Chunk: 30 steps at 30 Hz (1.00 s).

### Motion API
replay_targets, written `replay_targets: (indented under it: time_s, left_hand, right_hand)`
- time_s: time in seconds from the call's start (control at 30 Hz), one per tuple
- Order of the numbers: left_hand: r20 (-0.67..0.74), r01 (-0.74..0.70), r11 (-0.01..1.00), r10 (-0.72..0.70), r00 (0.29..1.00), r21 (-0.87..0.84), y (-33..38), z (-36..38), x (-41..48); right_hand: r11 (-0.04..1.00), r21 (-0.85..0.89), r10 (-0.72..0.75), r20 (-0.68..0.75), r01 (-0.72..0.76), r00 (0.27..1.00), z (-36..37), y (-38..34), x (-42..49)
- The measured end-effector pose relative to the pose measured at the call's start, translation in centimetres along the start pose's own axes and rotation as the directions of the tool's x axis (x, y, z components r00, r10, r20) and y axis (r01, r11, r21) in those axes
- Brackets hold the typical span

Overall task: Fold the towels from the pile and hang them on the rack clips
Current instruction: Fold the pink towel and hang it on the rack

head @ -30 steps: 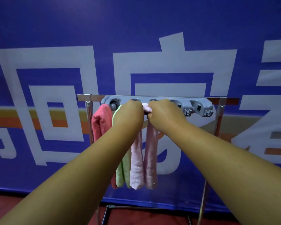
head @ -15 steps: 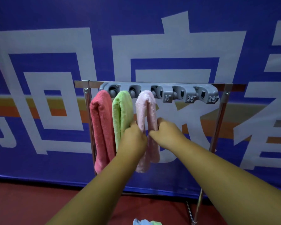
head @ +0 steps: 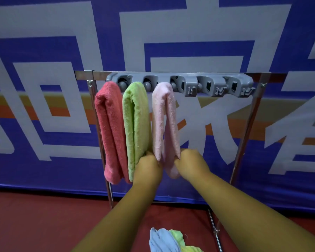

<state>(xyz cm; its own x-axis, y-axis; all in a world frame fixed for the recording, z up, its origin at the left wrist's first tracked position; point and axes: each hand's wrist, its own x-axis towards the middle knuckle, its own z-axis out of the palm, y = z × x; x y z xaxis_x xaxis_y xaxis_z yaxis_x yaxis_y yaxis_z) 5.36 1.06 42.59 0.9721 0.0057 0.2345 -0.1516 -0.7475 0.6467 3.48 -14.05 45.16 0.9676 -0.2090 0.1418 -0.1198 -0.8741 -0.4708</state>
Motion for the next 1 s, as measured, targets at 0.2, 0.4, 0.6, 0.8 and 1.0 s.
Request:
replay_targets:
  time_s: [0.2,0.4,0.6,0.8,1.0]
  left_hand:
    - [0.013,0.010,1.000,-0.010,1.000,0.018,-0.4,0.0,0.0]
    - [0.072,-0.008,0.996,0.015,0.997,-0.093,-1.2,0.8,-0.8]
    - [0.132,0.103,0.979,-0.080,0.988,-0.178,-2.3,1.1,-1.8]
    - [0.250,0.134,0.986,-0.105,0.963,-0.103,-4.4,1.7,-2.0]
    - [0.431,0.177,0.984,-0.168,0.887,0.019,-8.1,5.6,-3.1]
  right_hand:
    - [0.999,0.030,-0.019,0.016,0.018,1.000,1.4,-0.5,-1.1]
    - [0.997,0.028,-0.073,0.037,0.072,0.997,2.4,-0.5,-2.7]
    - [0.999,0.050,-0.021,0.074,0.017,0.997,3.2,0.3,-3.1]
    - [0.999,0.044,-0.018,0.128,0.013,0.992,5.5,1.4,-2.9]
    - [0.999,0.029,0.032,0.226,-0.039,0.974,9.9,4.5,-3.0]
